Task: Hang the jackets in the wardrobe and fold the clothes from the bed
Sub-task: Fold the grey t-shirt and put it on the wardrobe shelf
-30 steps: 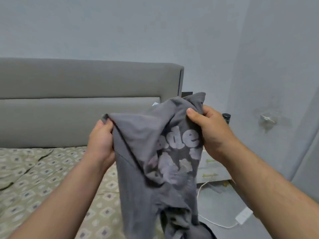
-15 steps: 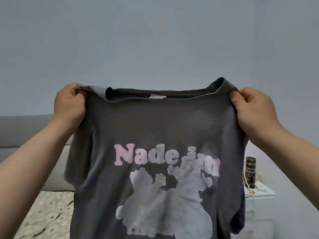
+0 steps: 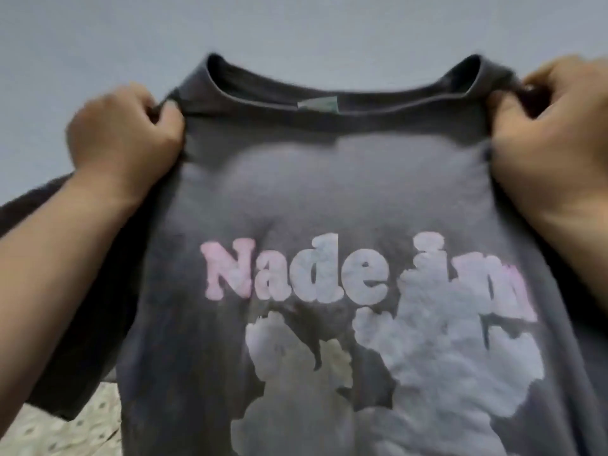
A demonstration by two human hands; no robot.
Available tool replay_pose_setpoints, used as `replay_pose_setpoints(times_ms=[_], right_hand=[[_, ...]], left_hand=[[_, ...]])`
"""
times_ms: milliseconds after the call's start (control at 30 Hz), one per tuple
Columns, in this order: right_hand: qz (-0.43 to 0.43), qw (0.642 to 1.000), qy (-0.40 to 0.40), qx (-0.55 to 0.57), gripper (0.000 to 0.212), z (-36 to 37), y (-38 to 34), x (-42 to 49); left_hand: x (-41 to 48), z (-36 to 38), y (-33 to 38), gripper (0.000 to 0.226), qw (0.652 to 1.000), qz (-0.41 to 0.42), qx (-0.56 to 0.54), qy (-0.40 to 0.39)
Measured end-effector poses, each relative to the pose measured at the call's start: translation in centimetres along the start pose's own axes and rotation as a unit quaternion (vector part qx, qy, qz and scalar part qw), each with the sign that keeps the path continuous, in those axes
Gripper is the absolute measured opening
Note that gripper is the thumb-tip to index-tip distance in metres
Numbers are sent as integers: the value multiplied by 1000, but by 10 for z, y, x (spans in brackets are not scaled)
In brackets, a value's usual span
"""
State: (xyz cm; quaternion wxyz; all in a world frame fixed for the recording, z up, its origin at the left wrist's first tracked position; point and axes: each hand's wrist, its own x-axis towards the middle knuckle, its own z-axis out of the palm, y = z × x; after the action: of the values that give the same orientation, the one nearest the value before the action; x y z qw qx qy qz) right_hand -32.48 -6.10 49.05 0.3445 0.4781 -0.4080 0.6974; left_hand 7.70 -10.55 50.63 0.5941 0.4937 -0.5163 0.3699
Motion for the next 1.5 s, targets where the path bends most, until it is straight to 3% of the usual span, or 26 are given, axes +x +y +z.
replay_pose_setpoints(times_ms=[133, 267, 467, 533, 600, 700, 733, 800, 867, 933, 967, 1033, 1100, 1133, 1167, 1233, 1300, 1333, 1367, 1500], right_hand=[[14, 983, -166, -81, 29, 44, 59, -105], [102, 925, -345, -118, 19, 46, 134, -269], [200, 846, -447, -211, 8, -7, 186, -461], [242, 806, -491, -226, 10, -17, 195, -492], [354, 738, -535, -209, 22, -17, 208, -514], [535, 659, -507, -149, 34, 3, 224, -534], [556, 655, -497, -123, 35, 16, 226, -537], [528, 677, -506, -78, 31, 51, 225, -529], [517, 689, -508, -6, 23, 90, 217, -511], [555, 651, -508, 102, 40, 116, 213, -498], [576, 623, -513, 130, 53, 123, 213, -497], [586, 604, -526, 122, 57, 120, 224, -514], [585, 624, -517, 25, 28, 97, 239, -544], [590, 623, -512, -40, 20, 82, 246, -559], [604, 599, -516, -100, 23, 64, 253, -574], [664, 512, -524, -150, 48, 33, 264, -604], [725, 442, -516, -111, 51, 16, 274, -629], [754, 418, -501, -75, 48, 14, 276, -637], [772, 408, -484, -51, 45, 14, 278, -643], [793, 400, -456, -46, 52, 33, 286, -656]], left_hand=[[-92, 79, -5, 36, 979, 7, 58, -196], [-249, 138, -31, 33, 926, -10, 72, -371], [-476, 143, -74, 30, 828, -99, 60, -549], [-523, 141, -85, 31, 779, -209, 56, -588], [-556, 146, -88, 33, 727, -376, -16, -574], [-567, 163, -77, 25, 611, -644, -147, -437], [-565, 174, -77, 24, 606, -672, -175, -389], [-550, 205, -89, 25, 657, -645, -186, -343], [-525, 239, -107, 27, 740, -553, -149, -353], [-495, 262, -117, 27, 802, -420, -89, -415], [-489, 271, -122, 34, 816, -358, -62, -449], [-492, 276, -116, 58, 814, -298, -36, -497], [-518, 262, -97, 52, 815, -241, -51, -525], [-539, 251, -82, 40, 795, -218, -80, -561], [-566, 239, -70, 32, 760, -192, -100, -613], [-631, 219, -48, 57, 673, -140, -46, -725], [-680, 196, -39, 72, 680, -104, 28, -726], [-693, 188, -35, 74, 664, -94, 31, -741], [-699, 186, -31, 75, 654, -81, 37, -752], [-707, 194, -34, 73, 674, -73, 84, -730]])
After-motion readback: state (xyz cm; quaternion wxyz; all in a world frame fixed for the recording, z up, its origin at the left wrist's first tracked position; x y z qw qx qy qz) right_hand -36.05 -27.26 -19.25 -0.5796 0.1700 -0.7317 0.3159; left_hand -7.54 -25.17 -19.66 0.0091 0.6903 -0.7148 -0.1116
